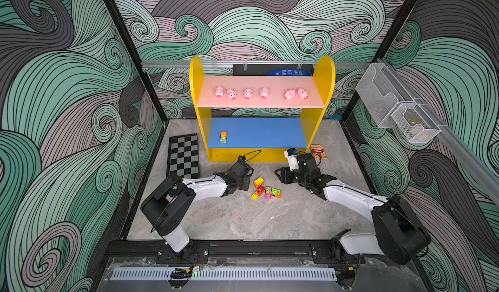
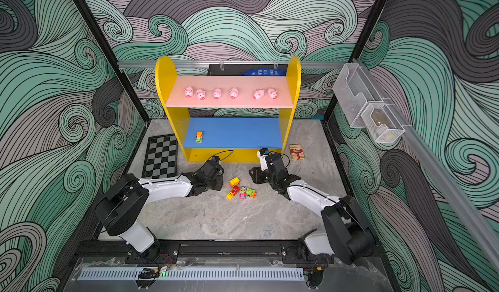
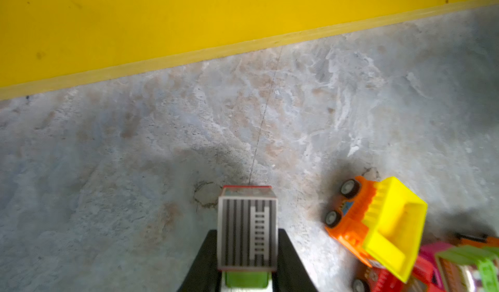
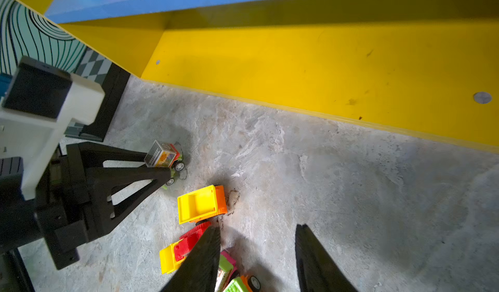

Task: Organize plastic toys on shelves
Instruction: Pick up the plastic toy at the center of the board, then place the plastic toy on the shelf.

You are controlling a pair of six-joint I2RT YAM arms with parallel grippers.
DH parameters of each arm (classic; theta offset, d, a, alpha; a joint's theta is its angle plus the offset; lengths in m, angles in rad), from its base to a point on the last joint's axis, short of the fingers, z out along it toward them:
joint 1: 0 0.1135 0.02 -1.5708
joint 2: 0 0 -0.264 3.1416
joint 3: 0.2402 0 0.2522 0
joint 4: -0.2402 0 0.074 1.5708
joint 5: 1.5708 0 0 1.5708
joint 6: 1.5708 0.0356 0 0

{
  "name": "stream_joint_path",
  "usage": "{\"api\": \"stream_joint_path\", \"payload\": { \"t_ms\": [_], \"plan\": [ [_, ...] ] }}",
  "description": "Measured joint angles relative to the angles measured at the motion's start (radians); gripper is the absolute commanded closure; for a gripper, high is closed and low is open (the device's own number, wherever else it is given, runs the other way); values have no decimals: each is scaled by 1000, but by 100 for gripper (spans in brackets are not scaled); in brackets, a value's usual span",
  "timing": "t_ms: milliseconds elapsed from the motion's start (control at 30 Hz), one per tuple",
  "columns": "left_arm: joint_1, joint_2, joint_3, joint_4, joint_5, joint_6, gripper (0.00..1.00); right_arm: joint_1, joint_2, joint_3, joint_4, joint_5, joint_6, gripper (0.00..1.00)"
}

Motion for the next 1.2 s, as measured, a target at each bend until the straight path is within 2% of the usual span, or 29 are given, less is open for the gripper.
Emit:
{"api": "stream_joint_path", "payload": {
  "t_ms": [333, 567, 733, 867, 1200],
  "plan": [
    [-1, -236, 16, -81, 25, 43, 82, -56, -122, -164, 100, -2, 18, 49],
    [-1, -288, 122, -124, -16, 81, 82, -59, -138, -199, 144, -8, 20, 48],
    [14, -269, 231, -156, -74, 90, 82, -59, -139, -202, 162, -14, 20, 48],
    [51, -201, 327, -167, -100, 97, 82, -59, -140, -203, 166, -23, 20, 48],
    [140, -30, 425, -187, -110, 105, 82, -59, -146, -203, 167, -36, 20, 48]
  ]
}}
